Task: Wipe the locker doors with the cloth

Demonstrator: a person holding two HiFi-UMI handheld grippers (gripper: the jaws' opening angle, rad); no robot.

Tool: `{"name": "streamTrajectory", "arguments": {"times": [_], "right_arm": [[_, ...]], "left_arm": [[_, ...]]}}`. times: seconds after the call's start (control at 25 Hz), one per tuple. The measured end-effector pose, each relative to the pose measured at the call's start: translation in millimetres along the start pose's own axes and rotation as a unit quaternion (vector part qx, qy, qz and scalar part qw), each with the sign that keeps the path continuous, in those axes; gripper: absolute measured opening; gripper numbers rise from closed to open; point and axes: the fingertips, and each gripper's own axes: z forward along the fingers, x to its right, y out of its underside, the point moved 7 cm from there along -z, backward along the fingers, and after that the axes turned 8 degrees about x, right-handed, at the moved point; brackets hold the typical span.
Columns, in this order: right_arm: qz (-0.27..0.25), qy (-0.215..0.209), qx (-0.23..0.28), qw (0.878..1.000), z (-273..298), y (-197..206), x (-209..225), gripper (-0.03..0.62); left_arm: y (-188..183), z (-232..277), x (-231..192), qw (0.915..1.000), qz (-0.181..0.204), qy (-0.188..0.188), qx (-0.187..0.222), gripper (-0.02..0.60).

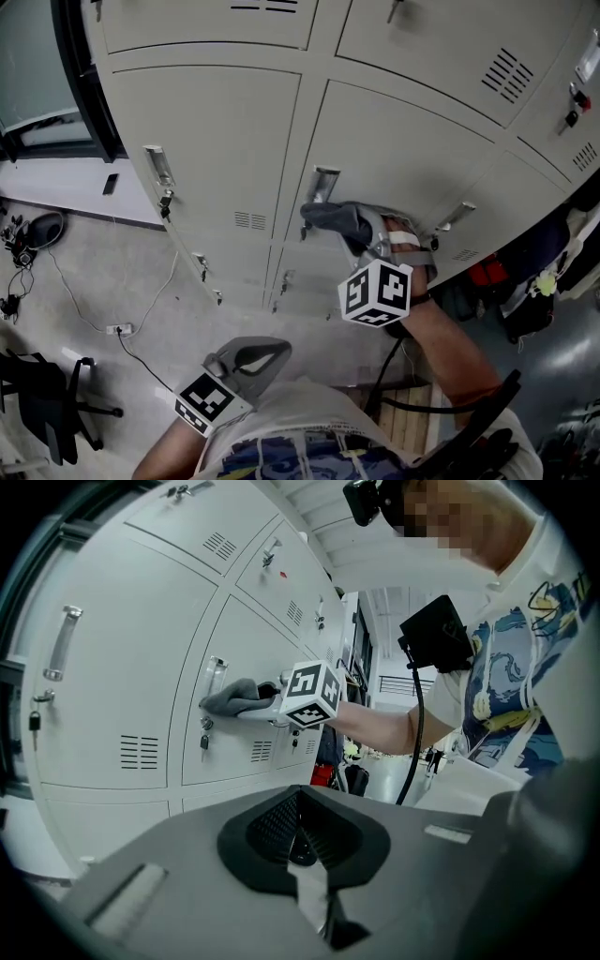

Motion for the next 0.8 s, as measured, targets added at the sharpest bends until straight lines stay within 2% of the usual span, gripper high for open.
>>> {"name": "streamTrajectory", "arguments": {"times": [0.32,0.8], "right_arm": [[0.005,-0.013,-0.049,0.999,5,38,-26,0.147],[-0.011,-0.034,-0.042,0.998,42,14,-56,0.147]], "left_arm": [[0,8,7,0.9999,0.002,0.015,-0.006,0.003],[-3,-1,4,0.9999,0.004,0.002,-0.012,0.003]]}}
